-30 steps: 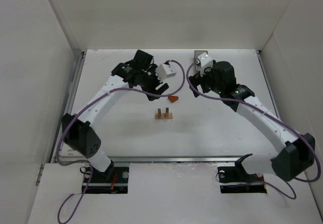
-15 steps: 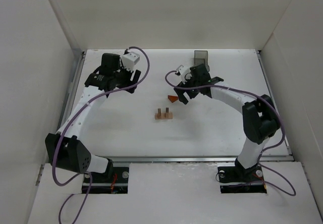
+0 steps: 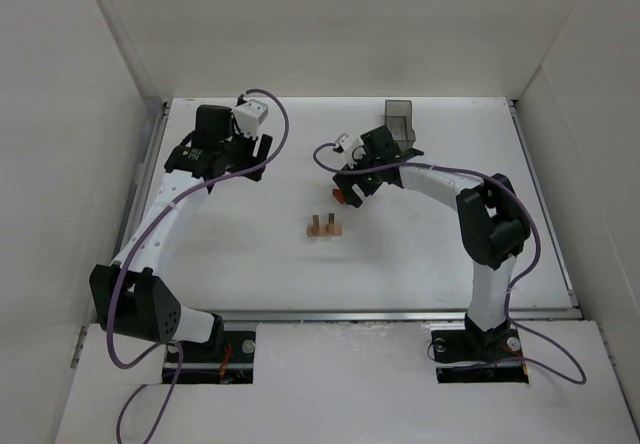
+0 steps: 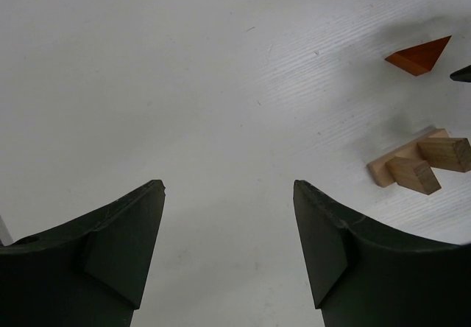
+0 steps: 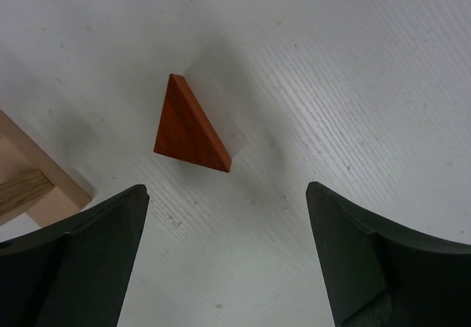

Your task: Build the wood block tower

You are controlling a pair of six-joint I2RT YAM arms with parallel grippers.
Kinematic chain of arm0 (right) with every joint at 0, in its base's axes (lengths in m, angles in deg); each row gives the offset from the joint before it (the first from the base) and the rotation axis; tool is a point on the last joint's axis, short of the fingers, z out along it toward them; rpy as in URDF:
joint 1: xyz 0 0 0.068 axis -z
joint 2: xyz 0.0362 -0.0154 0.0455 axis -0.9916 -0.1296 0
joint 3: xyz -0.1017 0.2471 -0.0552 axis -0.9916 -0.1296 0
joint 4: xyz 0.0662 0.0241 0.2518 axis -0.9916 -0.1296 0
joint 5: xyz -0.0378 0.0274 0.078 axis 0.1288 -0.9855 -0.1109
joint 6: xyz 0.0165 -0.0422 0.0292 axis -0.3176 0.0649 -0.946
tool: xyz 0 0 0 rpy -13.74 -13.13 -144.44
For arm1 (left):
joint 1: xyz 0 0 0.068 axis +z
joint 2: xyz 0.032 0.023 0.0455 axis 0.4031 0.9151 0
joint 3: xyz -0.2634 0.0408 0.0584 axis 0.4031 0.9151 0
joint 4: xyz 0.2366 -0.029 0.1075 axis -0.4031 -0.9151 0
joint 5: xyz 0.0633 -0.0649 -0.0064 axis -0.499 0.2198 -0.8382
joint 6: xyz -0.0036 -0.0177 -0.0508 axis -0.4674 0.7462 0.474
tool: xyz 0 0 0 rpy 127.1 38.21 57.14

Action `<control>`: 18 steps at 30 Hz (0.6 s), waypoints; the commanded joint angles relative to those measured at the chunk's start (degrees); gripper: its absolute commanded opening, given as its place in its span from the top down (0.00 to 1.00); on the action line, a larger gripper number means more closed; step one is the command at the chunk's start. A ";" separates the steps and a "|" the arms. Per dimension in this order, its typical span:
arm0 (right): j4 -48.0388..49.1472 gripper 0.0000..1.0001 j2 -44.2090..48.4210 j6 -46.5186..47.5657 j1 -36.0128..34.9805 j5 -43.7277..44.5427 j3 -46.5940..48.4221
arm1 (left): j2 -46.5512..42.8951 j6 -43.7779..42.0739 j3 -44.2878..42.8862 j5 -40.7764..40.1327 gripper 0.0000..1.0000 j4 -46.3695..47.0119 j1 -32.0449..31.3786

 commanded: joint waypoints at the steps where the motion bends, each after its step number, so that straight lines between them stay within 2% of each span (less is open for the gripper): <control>1: -0.84 0.06 -1.23 1.58 -2.00 0.20 4.45 | -1.24 0.99 0.17 -0.55 0.33 1.68 0.58; 9: -4.09 0.09 -5.19 1.58 -3.15 1.96 8.06 | -1.24 0.47 0.69 -0.03 0.33 1.68 0.58; 14: -6.37 0.18 -7.21 1.58 -3.15 2.49 10.78 | -1.24 0.46 0.69 -0.03 0.34 1.68 0.58; 17: -6.91 0.28 -8.62 1.58 -3.15 2.49 13.23 | -0.71 0.46 0.69 -0.03 0.34 1.68 0.58; 18: -7.43 0.35 -9.14 1.58 -3.15 2.49 13.24 | -0.71 0.46 0.69 -0.03 0.34 1.68 0.58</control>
